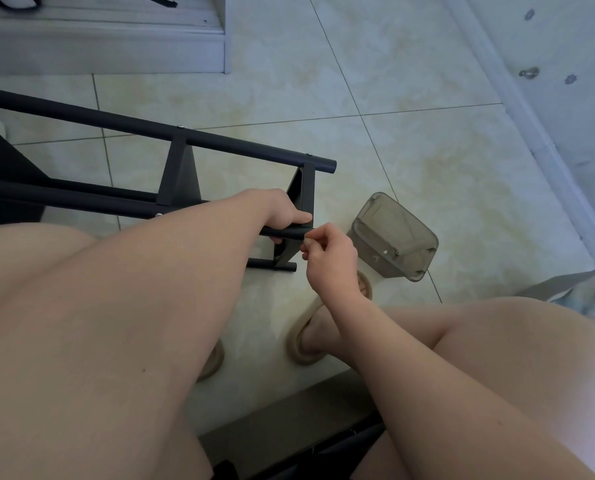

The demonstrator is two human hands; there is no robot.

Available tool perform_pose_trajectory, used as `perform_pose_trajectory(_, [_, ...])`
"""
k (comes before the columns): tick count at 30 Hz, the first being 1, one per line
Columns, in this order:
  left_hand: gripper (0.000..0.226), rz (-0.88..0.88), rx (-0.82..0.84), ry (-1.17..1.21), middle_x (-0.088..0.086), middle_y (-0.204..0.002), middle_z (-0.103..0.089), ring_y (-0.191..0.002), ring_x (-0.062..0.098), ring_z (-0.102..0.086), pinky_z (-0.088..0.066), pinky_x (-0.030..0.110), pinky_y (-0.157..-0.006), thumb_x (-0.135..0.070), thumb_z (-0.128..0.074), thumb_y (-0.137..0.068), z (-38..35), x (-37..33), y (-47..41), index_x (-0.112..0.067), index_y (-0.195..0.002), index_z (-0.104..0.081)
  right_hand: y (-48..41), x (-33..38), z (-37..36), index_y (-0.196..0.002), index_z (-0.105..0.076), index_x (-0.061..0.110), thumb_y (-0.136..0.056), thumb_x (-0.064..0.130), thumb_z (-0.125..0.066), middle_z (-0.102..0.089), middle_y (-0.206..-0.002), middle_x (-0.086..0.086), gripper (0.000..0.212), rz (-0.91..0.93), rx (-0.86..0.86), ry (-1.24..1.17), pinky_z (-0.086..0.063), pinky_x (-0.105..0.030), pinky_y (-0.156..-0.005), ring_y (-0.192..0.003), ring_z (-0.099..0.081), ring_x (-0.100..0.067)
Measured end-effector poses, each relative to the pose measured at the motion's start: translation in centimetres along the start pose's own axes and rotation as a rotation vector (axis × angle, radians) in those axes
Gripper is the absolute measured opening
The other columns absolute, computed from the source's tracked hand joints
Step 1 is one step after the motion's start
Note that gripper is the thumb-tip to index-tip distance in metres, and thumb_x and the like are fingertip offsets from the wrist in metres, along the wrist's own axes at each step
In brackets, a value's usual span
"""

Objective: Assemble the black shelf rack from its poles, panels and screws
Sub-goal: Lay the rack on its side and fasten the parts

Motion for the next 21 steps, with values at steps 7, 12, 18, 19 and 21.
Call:
perform_pose_trajectory(7, [0.056, -0.005, -0.015, -0.028, 0.006, -0.093, -0.078, -0.079, 0.021, -0.057, -0.045, 0.035, -0.092, -0.057, -0.042, -0.1, 0.0, 0.0, -0.2, -0.011, -0.112, -0.071, -0.2, -0.3, -0.9, -0.08, -0.058, 0.015, -0.099, 0.0, -0.054, -0.064, -0.072, -0.003, 0.024, -0.211, -0.059, -0.315, -0.055, -0.032, -0.07, -0.062, -0.06, -0.012])
perform_pose_trajectory(12, [0.057, -0.016, -0.012, -0.021, 0.007, -0.093, -0.078, -0.081, 0.021, -0.057, -0.045, 0.036, -0.096, -0.057, -0.042, -0.101, 0.1, 0.0, -0.5, -0.009, -0.112, -0.072, -0.1, -0.3, -1.4, -0.082, -0.06, 0.013, -0.098, 0.001, -0.056, -0.065, -0.071, -0.001, 0.021, -0.31, -0.116, -0.413, -0.057, -0.036, -0.076, -0.064, -0.062, -0.015])
perform_pose_trajectory(18, [0.057, -0.011, 0.002, -0.034, 0.006, -0.096, -0.078, -0.081, 0.021, -0.057, -0.045, 0.035, -0.091, -0.058, -0.042, -0.1, 0.0, 0.2, -0.7, -0.011, -0.113, -0.072, 0.6, -0.5, -1.9, -0.084, -0.06, 0.011, -0.099, 0.0, -0.058, -0.064, -0.072, -0.003, 0.018, -0.37, -0.158, -0.566, -0.058, -0.035, -0.078, -0.061, -0.06, -0.012])
perform_pose_trajectory(19, [0.057, -0.012, 0.006, -0.041, 0.006, -0.096, -0.078, -0.08, 0.02, -0.057, -0.045, 0.035, -0.089, -0.059, -0.042, -0.1, 0.0, 0.2, -0.7, -0.012, -0.113, -0.072, 0.7, -0.5, -1.9, -0.084, -0.06, 0.01, -0.099, 0.0, -0.058, -0.064, -0.071, -0.003, 0.018, -0.371, -0.154, -0.589, -0.058, -0.035, -0.079, -0.059, -0.06, -0.011])
perform_pose_trajectory(21, [0.057, -0.012, 0.014, -0.051, 0.006, -0.096, -0.078, -0.078, 0.019, -0.057, -0.043, 0.034, -0.083, -0.059, -0.042, -0.1, 0.0, 0.1, -0.7, -0.012, -0.113, -0.072, 0.7, -0.6, -1.8, -0.085, -0.06, 0.009, -0.099, 0.0, -0.057, -0.064, -0.071, -0.004, 0.017, -0.365, -0.139, -0.598, -0.058, -0.035, -0.08, -0.057, -0.059, -0.01])
Point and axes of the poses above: each hand's wrist, its own y-axis away from the middle knuckle, its own z-axis out of the back of the hand, x = y × z, the point moved 3 cm from there along -y, towards the middle knuckle
